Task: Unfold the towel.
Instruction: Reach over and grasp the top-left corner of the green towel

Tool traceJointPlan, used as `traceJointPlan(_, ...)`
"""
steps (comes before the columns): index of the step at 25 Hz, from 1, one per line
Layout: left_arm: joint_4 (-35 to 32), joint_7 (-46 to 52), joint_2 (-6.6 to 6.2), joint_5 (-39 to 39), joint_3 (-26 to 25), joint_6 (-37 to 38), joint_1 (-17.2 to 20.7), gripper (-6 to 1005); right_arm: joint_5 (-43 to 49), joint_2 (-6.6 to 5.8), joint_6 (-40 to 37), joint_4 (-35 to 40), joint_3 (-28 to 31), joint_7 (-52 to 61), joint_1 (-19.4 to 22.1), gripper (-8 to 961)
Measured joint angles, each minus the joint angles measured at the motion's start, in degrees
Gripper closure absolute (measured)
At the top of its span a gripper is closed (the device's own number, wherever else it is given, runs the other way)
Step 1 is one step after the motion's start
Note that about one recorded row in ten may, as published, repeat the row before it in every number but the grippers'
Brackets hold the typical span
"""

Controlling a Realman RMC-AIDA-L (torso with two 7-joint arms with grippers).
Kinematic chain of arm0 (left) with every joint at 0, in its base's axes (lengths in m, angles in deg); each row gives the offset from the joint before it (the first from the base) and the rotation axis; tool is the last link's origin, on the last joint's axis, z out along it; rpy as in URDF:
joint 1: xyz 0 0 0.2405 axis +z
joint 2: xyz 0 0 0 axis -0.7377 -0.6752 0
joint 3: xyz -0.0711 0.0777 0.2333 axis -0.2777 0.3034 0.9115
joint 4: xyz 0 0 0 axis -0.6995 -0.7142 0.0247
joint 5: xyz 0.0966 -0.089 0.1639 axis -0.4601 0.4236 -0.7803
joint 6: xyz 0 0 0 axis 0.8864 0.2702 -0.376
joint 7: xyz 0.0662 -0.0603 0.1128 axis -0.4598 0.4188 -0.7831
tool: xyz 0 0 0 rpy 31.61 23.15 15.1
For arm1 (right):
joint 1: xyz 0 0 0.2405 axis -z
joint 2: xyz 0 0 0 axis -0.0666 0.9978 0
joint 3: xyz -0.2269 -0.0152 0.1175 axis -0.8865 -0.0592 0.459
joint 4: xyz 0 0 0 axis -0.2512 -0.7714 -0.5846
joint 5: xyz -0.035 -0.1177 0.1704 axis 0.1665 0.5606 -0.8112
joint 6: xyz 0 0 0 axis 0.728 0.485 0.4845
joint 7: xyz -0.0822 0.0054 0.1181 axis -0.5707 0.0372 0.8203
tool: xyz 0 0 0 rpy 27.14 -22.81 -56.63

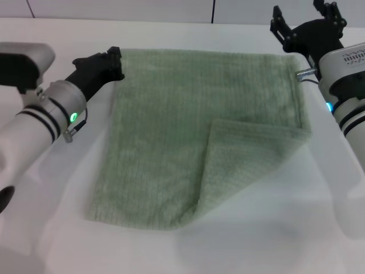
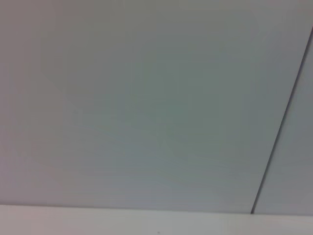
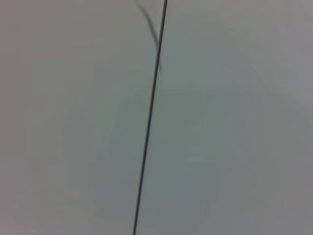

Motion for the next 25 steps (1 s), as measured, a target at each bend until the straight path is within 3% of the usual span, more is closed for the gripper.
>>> traceJointPlan(12,1.53,2.73,0.07,0.00,4.91,-13.05,-5.55,976,0.35,-0.01,3.45,2.12,-1.31,-0.05,-0.69,139)
traceJointPlan(25,2.79,2.76,0.05,0.00,5.14,-20.95,-6.95,977,0.37,-0.17,4.79,2.99,-1.75,-0.49,-1.03,139)
